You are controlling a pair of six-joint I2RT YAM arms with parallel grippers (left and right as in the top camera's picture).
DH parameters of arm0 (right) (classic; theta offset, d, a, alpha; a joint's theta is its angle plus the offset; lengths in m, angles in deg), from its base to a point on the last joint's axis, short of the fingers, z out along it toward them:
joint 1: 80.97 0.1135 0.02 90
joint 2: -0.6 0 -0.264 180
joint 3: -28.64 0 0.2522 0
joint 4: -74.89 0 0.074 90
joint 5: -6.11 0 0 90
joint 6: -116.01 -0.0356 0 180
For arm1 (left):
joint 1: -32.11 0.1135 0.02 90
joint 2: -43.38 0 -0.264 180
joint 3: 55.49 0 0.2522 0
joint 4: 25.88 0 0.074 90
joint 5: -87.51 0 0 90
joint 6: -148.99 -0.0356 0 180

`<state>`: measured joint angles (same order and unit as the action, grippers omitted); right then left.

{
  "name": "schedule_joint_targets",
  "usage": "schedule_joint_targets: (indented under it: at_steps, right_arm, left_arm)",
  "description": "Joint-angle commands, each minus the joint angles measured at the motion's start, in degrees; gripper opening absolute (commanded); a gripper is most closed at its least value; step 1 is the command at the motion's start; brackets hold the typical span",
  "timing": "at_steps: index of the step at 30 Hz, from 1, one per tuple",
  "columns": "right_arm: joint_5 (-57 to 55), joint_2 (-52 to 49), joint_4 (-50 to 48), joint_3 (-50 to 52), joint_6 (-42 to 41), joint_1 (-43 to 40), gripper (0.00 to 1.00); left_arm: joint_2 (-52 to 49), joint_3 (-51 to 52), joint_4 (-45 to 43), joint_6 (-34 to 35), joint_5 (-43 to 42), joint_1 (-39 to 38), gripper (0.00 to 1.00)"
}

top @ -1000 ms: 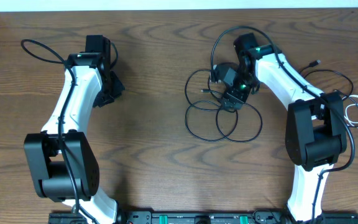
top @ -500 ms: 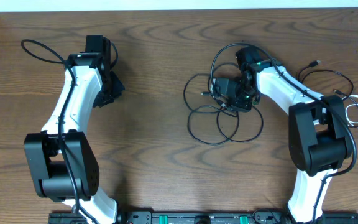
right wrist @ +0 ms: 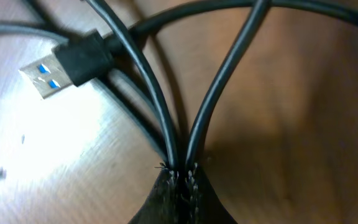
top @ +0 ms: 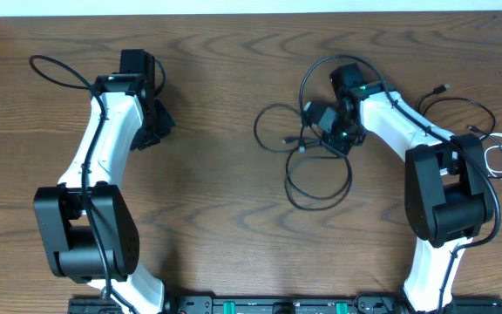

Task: Untangle cables
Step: 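Lift the black cable with the right gripper and shift it right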

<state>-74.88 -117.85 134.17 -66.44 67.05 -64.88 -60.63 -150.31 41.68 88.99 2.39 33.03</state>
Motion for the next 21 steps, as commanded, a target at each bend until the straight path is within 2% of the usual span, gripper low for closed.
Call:
schedule_joint_targets:
  at_steps: [1, 8, 14, 21]
  right_arm:
    - [-1.0, 1.4, -1.4, -5.8, -16.3, 0.2, 0.01]
    - [-6.2, 3.7, -1.6, -11.9, -27.8, 0.2, 0.01]
    - [-7.3, 5.0, -2.0, -12.7, -31.9, 0.1, 0.01]
    - [-7.0, 4.9, 6.1, -12.6, -32.2, 0.8, 0.01]
  left_arm:
    - [-0.6, 0.2, 0.3, 0.3, 1.2, 0.0, 0.28]
    - [-0.6, 0.2, 0.3, 0.3, 1.2, 0.0, 0.28]
    - [-0.6, 0.2, 0.3, 0.3, 1.2, 0.0, 0.29]
    - [-0.6, 0.2, 0.3, 0.3, 1.2, 0.0, 0.28]
